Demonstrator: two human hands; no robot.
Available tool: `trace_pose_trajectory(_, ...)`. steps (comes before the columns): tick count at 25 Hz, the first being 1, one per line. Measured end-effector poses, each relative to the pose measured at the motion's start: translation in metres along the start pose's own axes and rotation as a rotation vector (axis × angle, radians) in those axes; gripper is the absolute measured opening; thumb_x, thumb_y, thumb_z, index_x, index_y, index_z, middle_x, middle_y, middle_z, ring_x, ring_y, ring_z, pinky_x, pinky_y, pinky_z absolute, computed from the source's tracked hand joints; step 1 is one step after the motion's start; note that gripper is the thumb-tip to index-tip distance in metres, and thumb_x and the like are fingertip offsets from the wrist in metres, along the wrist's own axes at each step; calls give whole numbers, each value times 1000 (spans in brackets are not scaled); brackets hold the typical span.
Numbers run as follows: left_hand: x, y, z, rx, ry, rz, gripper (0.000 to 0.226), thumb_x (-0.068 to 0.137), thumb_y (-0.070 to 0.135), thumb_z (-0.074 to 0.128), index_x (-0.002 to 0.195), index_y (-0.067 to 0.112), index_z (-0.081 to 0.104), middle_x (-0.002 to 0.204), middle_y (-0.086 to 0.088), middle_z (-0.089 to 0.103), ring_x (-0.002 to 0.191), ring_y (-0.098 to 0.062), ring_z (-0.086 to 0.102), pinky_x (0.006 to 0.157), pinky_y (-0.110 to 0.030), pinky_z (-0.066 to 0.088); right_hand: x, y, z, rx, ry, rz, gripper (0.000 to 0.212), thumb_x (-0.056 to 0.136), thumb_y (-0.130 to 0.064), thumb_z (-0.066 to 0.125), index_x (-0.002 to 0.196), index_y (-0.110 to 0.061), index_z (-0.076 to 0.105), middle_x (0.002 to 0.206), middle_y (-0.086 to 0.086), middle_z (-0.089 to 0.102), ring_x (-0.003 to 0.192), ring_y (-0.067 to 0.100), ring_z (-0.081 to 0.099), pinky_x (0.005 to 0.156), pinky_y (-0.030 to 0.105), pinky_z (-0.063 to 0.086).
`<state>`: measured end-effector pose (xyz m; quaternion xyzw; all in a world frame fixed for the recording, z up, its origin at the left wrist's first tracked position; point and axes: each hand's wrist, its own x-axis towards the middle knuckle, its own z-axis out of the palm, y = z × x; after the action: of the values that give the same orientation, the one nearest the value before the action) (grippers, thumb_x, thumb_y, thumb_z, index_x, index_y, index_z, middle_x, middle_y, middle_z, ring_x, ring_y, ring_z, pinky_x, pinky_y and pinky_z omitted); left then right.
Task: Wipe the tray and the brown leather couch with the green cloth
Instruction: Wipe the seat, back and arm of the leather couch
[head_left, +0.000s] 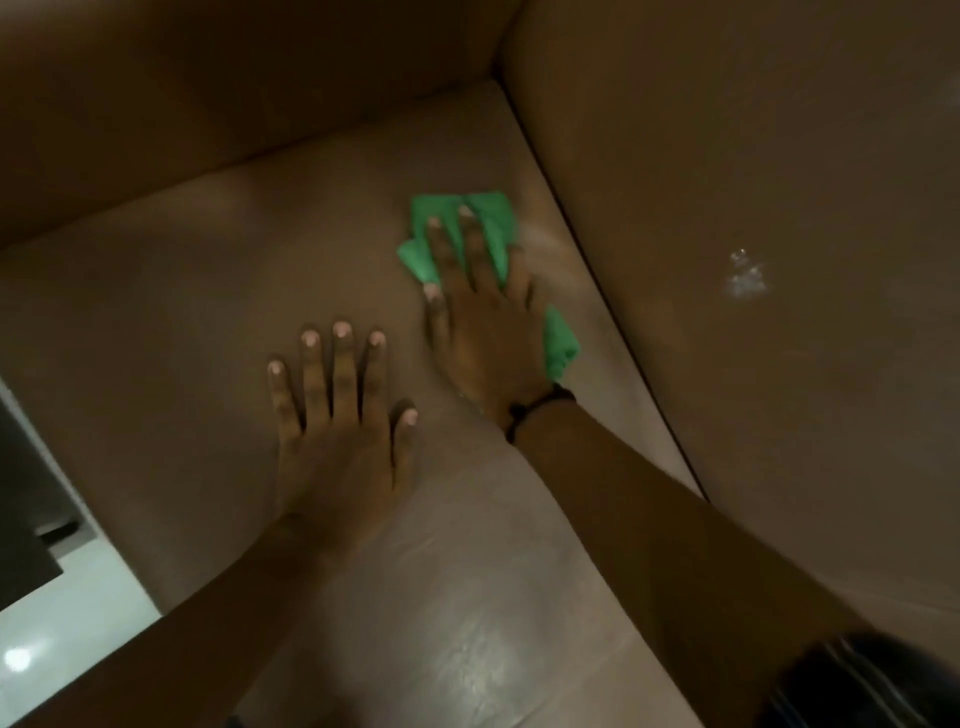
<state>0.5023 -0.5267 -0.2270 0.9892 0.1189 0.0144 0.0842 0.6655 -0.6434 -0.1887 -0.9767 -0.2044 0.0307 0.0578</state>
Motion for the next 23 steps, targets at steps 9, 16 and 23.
trace_pose_trajectory(9, 29, 35, -10, -82, -48, -6, 81, 109, 43, 41, 174, 0, 21, 182, -28, 22, 169, -50, 20, 137, -70, 13, -139, 66, -33, -9, -106, 306, 67, 110, -46, 30, 172, -26, 15, 179, 4, 16, 145, 44, 44, 110, 57, 45)
trace_pose_trajectory(16, 34, 28, 12, -34, 38, 39, 78, 114, 49, 27, 177, 4, 10, 183, -27, 16, 170, -46, 10, 140, -60, -3, 75, 29, -10, -122, 100, -3, 59, 107, -44, 41, 161, -22, 49, 166, 6, 48, 137, 39, 53, 105, 48, 44)
trace_pose_trajectory(23, 29, 40, -6, -89, -30, -22, 80, 110, 43, 41, 175, 1, 21, 181, -29, 22, 169, -48, 18, 138, -68, 14, -129, 90, -40, -133, -194, 117, 66, 110, -48, 23, 172, -28, 10, 180, 0, 7, 156, 37, 28, 116, 59, 38)
